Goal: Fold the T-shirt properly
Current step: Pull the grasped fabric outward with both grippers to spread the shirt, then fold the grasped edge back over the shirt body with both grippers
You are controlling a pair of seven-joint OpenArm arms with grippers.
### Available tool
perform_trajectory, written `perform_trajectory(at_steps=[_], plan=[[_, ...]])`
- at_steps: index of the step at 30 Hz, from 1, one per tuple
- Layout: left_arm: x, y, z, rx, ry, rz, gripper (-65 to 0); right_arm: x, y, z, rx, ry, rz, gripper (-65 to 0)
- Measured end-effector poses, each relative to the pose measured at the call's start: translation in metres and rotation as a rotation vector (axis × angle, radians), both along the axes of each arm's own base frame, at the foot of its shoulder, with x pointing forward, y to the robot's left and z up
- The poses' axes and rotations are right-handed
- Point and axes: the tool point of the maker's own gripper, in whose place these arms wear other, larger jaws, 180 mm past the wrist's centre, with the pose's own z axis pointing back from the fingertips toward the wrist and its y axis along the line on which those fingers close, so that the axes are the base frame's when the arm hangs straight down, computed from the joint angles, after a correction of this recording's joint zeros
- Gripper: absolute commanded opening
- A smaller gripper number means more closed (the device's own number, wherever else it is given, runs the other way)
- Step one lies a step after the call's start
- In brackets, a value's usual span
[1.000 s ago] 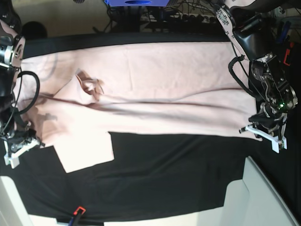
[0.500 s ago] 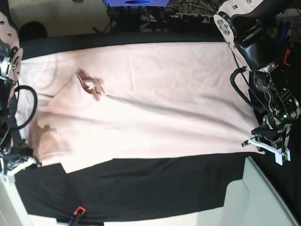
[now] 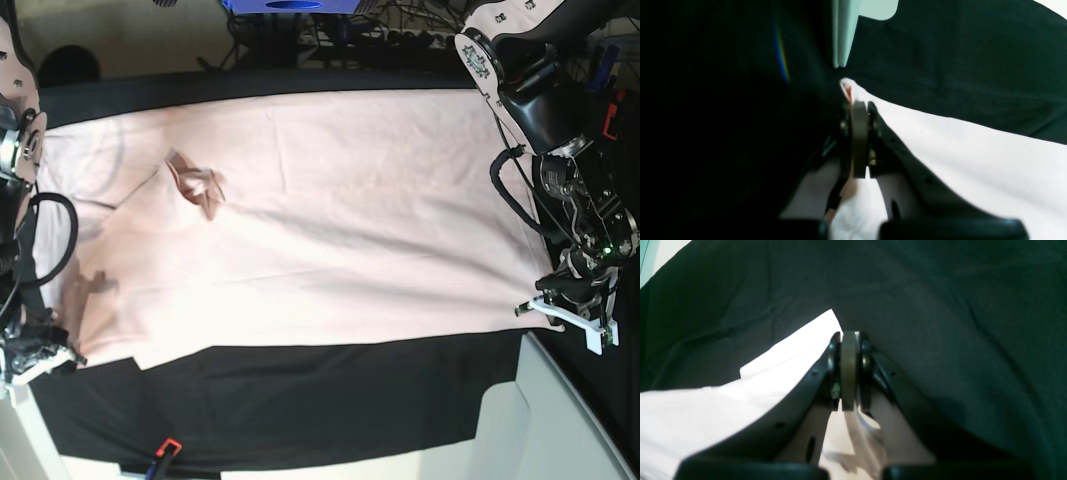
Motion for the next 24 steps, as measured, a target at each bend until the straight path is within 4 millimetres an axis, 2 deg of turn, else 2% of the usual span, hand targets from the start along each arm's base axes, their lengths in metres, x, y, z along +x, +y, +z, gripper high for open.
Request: perform_trajectory(at_steps=[5,8,16,18,24], plan=[[-0.003,0.004,-0.001,0.001,0.003,0.01,-65.0,-0.01,-0.014,-0.007,-0.024,-0.054,-0.037,-65.0],[-0.003,0.004,0.001,0.004,-0.003,0.01,-65.0,-0.019,-0.014,-0.017,-0.027,-0.042,-0.043,-65.0],[-0.006,0.006,0.031,0.07,-0.067,0.001,-65.0,-0.019,-0.012,-0.018,-0.022,-0.047,-0.042,-65.0],[-0.01,0.006,0.028,0.073,-0.062,-0.003,-65.0,-0.019,-0.013,-0.018,-0.022,-0.047,-0.042,-65.0],[-0.034,0.005,0.001,0.071,0.015,-0.003,-65.0,-0.035,-0.012,-0.034,-0.022,-0.008,-0.037,-65.0]])
